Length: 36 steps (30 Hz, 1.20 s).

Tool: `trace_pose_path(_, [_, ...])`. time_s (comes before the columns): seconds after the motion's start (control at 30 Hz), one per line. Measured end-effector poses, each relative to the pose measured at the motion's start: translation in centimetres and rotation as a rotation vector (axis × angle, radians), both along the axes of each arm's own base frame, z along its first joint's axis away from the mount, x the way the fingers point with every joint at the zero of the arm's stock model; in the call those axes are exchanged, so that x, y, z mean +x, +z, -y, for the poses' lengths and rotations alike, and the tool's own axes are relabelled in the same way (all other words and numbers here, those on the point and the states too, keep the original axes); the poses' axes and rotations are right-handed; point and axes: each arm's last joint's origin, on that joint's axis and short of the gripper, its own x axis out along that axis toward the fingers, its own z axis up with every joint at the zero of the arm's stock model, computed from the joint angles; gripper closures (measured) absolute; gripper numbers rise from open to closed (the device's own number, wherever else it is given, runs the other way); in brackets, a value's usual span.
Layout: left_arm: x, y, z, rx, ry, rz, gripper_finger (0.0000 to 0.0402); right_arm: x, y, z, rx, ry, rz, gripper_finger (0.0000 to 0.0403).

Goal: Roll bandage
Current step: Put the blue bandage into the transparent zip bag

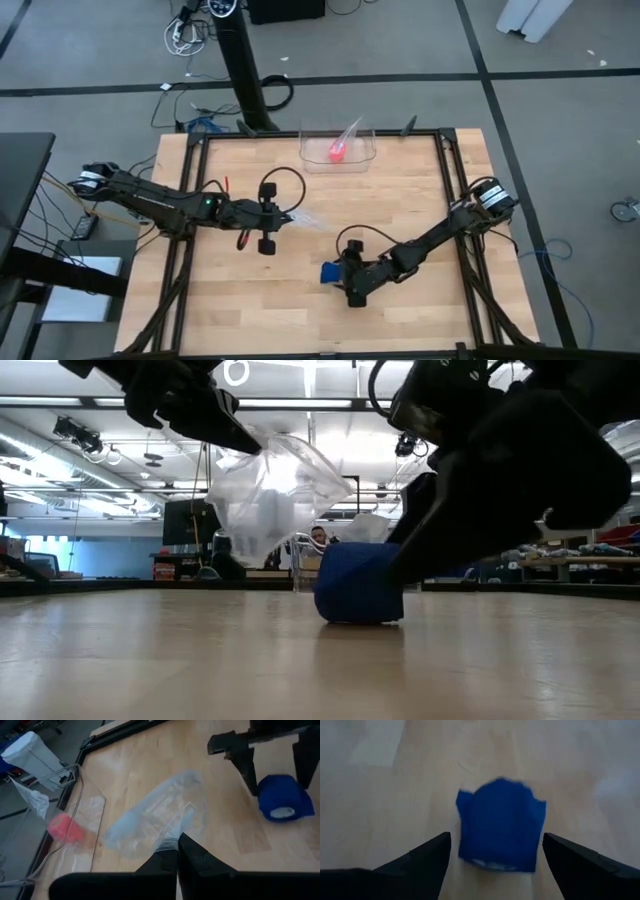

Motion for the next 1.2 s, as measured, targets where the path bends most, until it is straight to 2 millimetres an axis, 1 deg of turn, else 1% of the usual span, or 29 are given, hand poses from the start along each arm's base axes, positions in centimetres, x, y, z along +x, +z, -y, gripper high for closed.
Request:
trace_pose_path(0.1, [0.0,0.1,0.0,-0.007,0.004,0.006,0.0398,0.2,0.2,0.0,0.011,-0.004,0.022,0.0095])
trace_pose_path(0.3, [0.0,0.1,0.0,-0.022,0.013,0.009,0.0398,0.4,0.2,0.5,0.050,-0.043,0.019,0.0099])
trace_pose_path(0.6, [0.0,0.1,0.0,-0.031,0.025,0.013,0.0398,0.5,0.1,0.7,0.137,-0.088,0.010,0.0139])
trace_pose_path(0.7, [0.0,0.1,0.0,-0.034,0.027,0.014,0.0398,0.6,0.1,0.8,0.147,-0.101,0.011,0.0167])
trace_pose_path(0.93, [0.0,0.1,0.0,-0.040,0.031,0.016,0.0398,0.6,0.3,1.0,0.131,-0.096,0.014,0.0262])
trace_pose_path(0.97, [0.0,0.1,0.0,-0.040,0.031,0.015,0.0398,0.6,0.6,1.1,0.118,-0.090,0.006,0.0272])
trace_pose_path(1.03, [0.0,0.1,0.0,-0.040,0.031,0.014,0.0398,0.8,1.9,1.0,0.101,-0.081,0.000,0.0282])
trace_pose_path(1.1, [0.0,0.0,0.0,-0.035,0.029,0.006,0.0398,0.8,4.1,0.7,0.063,-0.079,-0.005,0.0284])
trace_pose_path(1.2, [0.0,-0.6,-0.1,0.004,0.023,-0.046,0.0398,0.4,8.4,0.4,-0.046,-0.110,-0.009,0.0284])
